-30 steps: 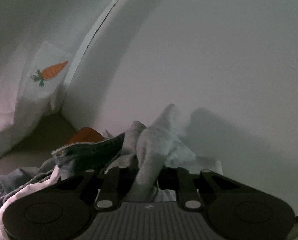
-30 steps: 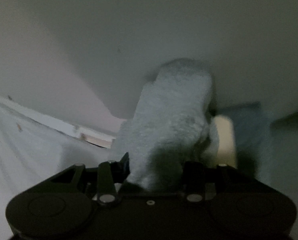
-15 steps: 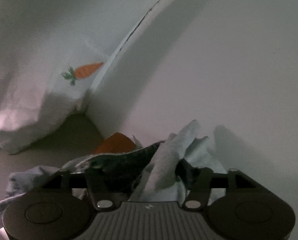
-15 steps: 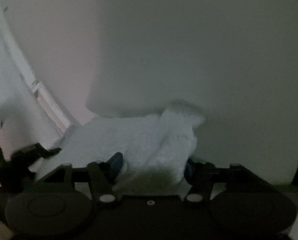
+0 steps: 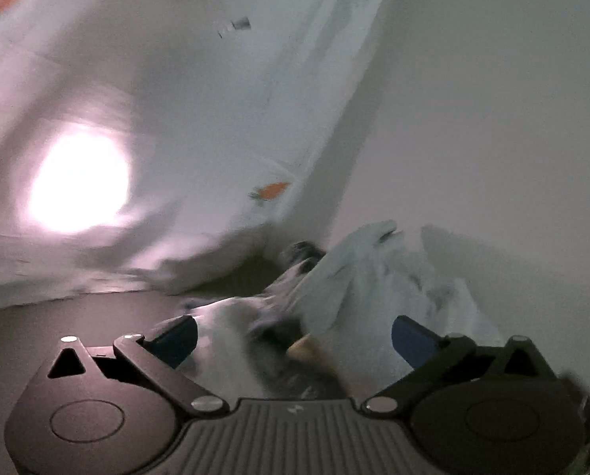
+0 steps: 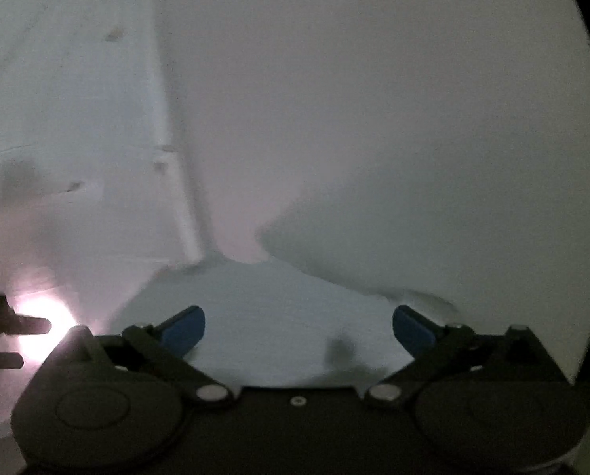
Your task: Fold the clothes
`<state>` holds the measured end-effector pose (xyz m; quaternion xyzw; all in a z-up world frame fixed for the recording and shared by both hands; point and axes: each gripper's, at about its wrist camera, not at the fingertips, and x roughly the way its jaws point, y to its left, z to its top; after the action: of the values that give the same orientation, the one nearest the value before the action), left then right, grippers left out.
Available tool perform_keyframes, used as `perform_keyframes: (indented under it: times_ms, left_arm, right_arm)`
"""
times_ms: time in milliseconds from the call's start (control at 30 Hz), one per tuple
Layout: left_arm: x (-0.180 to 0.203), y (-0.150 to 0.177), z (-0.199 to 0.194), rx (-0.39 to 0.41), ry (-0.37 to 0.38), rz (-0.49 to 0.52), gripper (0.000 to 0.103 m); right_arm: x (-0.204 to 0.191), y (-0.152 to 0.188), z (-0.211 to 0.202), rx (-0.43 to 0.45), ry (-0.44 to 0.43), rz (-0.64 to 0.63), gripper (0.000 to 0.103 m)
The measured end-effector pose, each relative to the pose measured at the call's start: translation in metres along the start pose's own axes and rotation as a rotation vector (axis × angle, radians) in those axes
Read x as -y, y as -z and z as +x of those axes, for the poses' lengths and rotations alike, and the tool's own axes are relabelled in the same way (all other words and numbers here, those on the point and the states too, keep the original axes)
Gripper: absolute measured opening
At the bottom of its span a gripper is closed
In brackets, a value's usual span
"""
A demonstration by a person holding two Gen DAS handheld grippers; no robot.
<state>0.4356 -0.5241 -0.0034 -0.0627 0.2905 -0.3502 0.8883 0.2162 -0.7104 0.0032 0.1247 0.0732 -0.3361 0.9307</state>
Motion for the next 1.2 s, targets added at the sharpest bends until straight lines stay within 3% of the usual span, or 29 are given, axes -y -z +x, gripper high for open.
perform_keyframes:
  times_ms: [100,233,333,400,433,567,667,833,1033,1200]
  left_arm:
    - [-0.001,0.02,-0.053,0.067,-0.048,0.028,0.103]
    - [-0.011,0.046,-0.123,0.16,-0.11,-0.05,0.103]
    - [-0.018,0.071,-0.183,0.301,-0.159,-0.114,0.103]
    - [-0.022,0.092,-0.222,0.434,-0.201,-0.121,0.103]
    - [-0.023,0.098,-0.239,0.459,-0.234,-0.11,0.103]
    - [-0.032,0.116,-0.298,0.447,-0.328,-0.058,0.103]
    - [-0.04,0.128,-0.339,0.395,-0.409,-0.019,0.103]
    - [-0.049,0.161,-0.402,0.325,-0.579,0.126,0.103]
    - [-0.073,0.198,-0.481,0.247,-0.657,0.087,0.103]
    - [-0.09,0.235,-0.533,0.187,-0.696,0.04,0.103]
  right_arm:
    - [-0.024,-0.007,-0.017,0.053,-0.12,-0.047,0.103]
    - [-0.054,-0.012,-0.044,0.117,-0.278,-0.071,0.103]
    - [-0.072,-0.011,-0.072,0.119,-0.388,-0.087,0.103]
    - [-0.084,-0.006,-0.089,0.112,-0.451,-0.105,0.103]
    - [-0.09,-0.004,-0.098,0.107,-0.48,-0.116,0.103]
    - [-0.117,0.009,-0.153,0.06,-0.571,-0.156,0.103]
    - [-0.139,0.025,-0.204,0.032,-0.618,-0.184,0.103]
    - [-0.175,0.055,-0.28,-0.024,-0.683,-0.257,0.103]
    - [-0.206,0.084,-0.351,-0.161,-0.735,-0.259,0.103]
    - [-0.219,0.111,-0.401,-0.276,-0.692,-0.335,0.103]
